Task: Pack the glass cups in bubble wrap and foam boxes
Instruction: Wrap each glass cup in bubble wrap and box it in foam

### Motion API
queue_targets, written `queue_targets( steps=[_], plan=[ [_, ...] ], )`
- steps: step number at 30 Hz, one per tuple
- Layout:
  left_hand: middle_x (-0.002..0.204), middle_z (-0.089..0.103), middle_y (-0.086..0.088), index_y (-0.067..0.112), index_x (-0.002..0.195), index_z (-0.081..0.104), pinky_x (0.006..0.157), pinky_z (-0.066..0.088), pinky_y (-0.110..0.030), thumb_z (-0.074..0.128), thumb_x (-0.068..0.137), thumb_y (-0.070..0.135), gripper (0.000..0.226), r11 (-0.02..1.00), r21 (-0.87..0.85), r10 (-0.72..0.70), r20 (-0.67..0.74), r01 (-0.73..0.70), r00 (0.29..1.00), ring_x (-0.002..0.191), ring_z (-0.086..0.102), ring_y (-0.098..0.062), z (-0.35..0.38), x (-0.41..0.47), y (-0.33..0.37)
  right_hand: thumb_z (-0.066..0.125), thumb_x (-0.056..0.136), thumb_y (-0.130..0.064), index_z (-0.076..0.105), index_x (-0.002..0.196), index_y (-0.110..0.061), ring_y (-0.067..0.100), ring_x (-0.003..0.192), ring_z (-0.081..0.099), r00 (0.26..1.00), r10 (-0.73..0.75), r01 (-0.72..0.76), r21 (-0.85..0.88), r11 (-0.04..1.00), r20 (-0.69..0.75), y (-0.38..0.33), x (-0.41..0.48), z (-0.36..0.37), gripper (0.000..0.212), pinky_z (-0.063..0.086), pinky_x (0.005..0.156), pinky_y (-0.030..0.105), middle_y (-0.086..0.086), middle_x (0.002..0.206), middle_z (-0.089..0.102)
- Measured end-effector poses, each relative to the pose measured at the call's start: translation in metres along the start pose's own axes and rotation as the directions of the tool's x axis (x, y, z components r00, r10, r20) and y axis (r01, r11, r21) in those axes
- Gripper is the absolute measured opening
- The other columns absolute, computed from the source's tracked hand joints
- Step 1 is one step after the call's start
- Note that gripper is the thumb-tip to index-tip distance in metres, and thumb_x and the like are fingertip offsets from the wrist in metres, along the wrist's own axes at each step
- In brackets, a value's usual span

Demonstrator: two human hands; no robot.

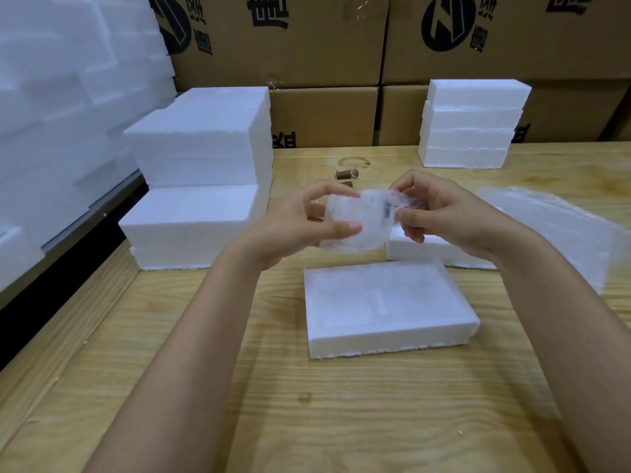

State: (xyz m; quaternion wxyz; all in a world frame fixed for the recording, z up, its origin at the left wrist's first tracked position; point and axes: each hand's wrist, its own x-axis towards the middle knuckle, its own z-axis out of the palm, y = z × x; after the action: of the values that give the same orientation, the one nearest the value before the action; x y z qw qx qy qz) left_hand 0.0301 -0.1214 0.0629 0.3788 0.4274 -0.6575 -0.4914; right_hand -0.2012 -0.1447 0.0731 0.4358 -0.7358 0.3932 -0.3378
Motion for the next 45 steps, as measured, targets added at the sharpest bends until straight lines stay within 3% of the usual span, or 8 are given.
queue_targets(
  steps=[4, 7, 9, 13, 17, 23, 31, 45],
  plan=[
    [0.095, 0.064, 0.026, 0.031, 0.09, 0.064, 0.076, 0.056, -0.025, 0.086, 0.067, 0.007, 0.04, 0.964, 0.188, 0.186, 0.022, -0.186, 0.982, 0.095, 0.065, -0.003, 0.004, -0.002, 0.003, 0.059, 0.08, 0.017, 0.056, 0.086, -0.014, 0.01, 0.059, 0.055, 0.997, -0.073, 0.074, -0.014, 0.997, 0.03, -0.003, -0.002, -0.005, 0.032, 0.049, 0.055, 0.021, -0.002, 0.074, 0.06],
    [0.099, 0.058, 0.025, 0.037, 0.085, 0.056, 0.088, 0.055, -0.034, 0.085, 0.066, 0.006, 0.047, 0.902, 0.365, 0.245, 0.005, -0.23, 0.969, 0.109, 0.057, -0.008, 0.009, -0.001, 0.003, 0.056, 0.075, 0.024, 0.056, 0.081, -0.015, 0.007, 0.061, 0.056, 0.997, -0.073, 0.075, -0.081, 0.994, 0.026, -0.002, -0.002, -0.004, 0.039, 0.049, 0.057, 0.02, -0.006, 0.073, 0.059],
    [0.109, 0.053, 0.019, 0.041, 0.092, 0.049, 0.087, 0.053, -0.037, 0.084, 0.066, 0.007, 0.056, 0.87, 0.43, 0.265, 0.006, -0.241, 0.964, 0.114, 0.052, -0.012, 0.011, 0.0, 0.003, 0.057, 0.073, 0.023, 0.057, 0.079, -0.016, 0.008, 0.061, 0.054, 0.997, -0.07, 0.071, -0.095, 0.993, 0.011, -0.001, -0.001, -0.004, 0.039, 0.047, 0.058, 0.018, -0.007, 0.071, 0.059],
    [0.118, 0.044, 0.027, 0.051, 0.118, 0.038, 0.082, 0.046, -0.015, 0.085, 0.064, 0.006, 0.085, 0.858, 0.435, 0.282, 0.049, -0.274, 0.958, 0.113, 0.05, -0.001, 0.012, -0.002, 0.008, 0.061, 0.073, 0.02, 0.059, 0.077, -0.016, 0.007, 0.06, 0.051, 0.998, -0.068, 0.067, -0.104, 0.992, -0.007, -0.001, -0.001, -0.003, 0.036, 0.045, 0.06, 0.014, -0.009, 0.068, 0.059],
    [0.122, 0.052, 0.01, 0.044, 0.124, 0.047, 0.083, 0.054, -0.029, 0.089, 0.062, 0.02, 0.078, 0.851, 0.504, 0.123, 0.086, -0.15, 0.989, 0.11, 0.056, -0.012, 0.004, -0.007, 0.019, 0.067, 0.073, 0.016, 0.061, 0.08, -0.012, 0.008, 0.066, 0.057, 0.998, -0.034, 0.038, -0.074, 0.997, 0.058, -0.006, -0.004, -0.002, 0.029, 0.05, 0.068, 0.019, -0.008, 0.07, 0.064],
    [0.1, 0.062, 0.012, 0.047, 0.11, 0.045, 0.083, 0.053, -0.029, 0.092, 0.054, 0.041, 0.073, 0.784, 0.62, -0.189, 0.219, 0.013, 0.957, 0.088, 0.063, -0.005, 0.0, -0.014, 0.03, 0.068, 0.075, 0.012, 0.061, 0.084, -0.009, 0.014, 0.073, 0.061, 0.94, 0.147, -0.093, -0.18, 0.979, 0.309, -0.014, -0.007, 0.004, 0.024, 0.05, 0.07, 0.025, 0.003, 0.077, 0.067],
    [0.109, 0.056, 0.011, 0.043, 0.109, 0.037, 0.094, 0.048, -0.038, 0.09, 0.054, 0.045, 0.076, 0.672, 0.738, -0.324, 0.228, 0.054, 0.918, 0.1, 0.057, -0.012, 0.011, -0.013, 0.027, 0.071, 0.073, 0.012, 0.062, 0.084, -0.004, 0.023, 0.075, 0.057, 0.899, 0.239, -0.149, -0.257, 0.955, 0.367, -0.016, -0.01, 0.009, 0.021, 0.044, 0.073, 0.037, 0.015, 0.08, 0.065],
    [0.112, 0.05, 0.011, 0.048, 0.116, 0.036, 0.09, 0.046, -0.033, 0.091, 0.057, 0.039, 0.081, 0.622, 0.779, -0.357, 0.185, 0.085, 0.915, 0.092, 0.052, 0.002, 0.002, -0.008, 0.012, 0.077, 0.07, -0.002, 0.064, 0.08, -0.01, 0.014, 0.06, 0.057, 0.929, 0.243, -0.126, -0.379, 0.917, 0.28, -0.005, -0.004, 0.025, 0.019, 0.047, 0.057, 0.019, 0.0, 0.066, 0.066]
  ],
)
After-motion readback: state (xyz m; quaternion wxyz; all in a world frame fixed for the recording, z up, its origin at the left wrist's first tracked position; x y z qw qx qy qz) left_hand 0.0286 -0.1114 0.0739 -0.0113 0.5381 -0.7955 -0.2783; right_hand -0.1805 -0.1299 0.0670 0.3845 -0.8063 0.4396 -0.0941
